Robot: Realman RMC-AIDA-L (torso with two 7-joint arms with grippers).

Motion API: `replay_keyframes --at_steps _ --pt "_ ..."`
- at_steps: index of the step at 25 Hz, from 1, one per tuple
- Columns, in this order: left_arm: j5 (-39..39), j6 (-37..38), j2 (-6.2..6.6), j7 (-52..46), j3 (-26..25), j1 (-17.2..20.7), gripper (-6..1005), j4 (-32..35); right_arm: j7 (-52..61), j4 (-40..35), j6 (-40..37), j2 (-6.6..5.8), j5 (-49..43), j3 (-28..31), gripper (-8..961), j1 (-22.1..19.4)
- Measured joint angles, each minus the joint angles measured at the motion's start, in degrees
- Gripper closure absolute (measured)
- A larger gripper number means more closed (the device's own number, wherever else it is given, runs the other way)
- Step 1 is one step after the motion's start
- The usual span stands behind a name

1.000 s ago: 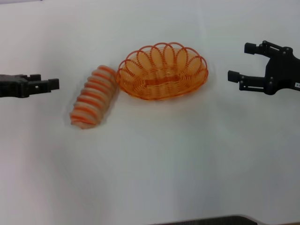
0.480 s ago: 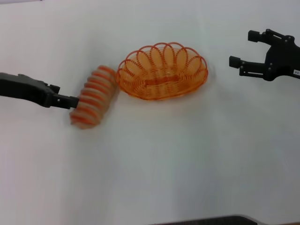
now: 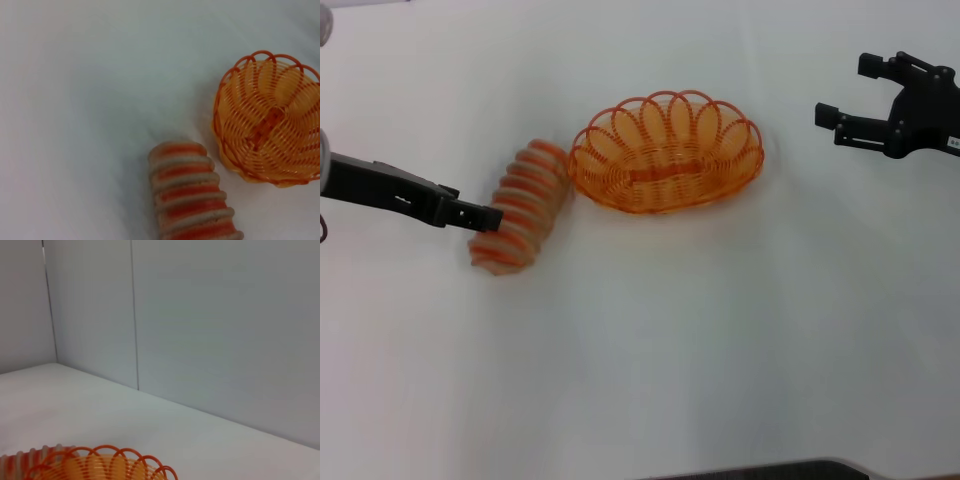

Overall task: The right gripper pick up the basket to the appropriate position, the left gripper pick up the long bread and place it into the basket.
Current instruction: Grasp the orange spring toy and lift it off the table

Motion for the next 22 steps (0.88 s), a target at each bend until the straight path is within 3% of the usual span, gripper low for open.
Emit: replay_keyframes --at_steps 7,22 --pt "1.21 -0.86 0.11 -1.82 6.44 -0.22 281 -0.08 0.44 -0.08 0.98 -0.07 0.04 -0.23 11 0.95" --pt "1.88 -6.43 -0.13 -6.05 14.77 -0.84 281 -0.76 0.53 0.06 1.68 -0.15 -0.26 -0.81 11 1.95"
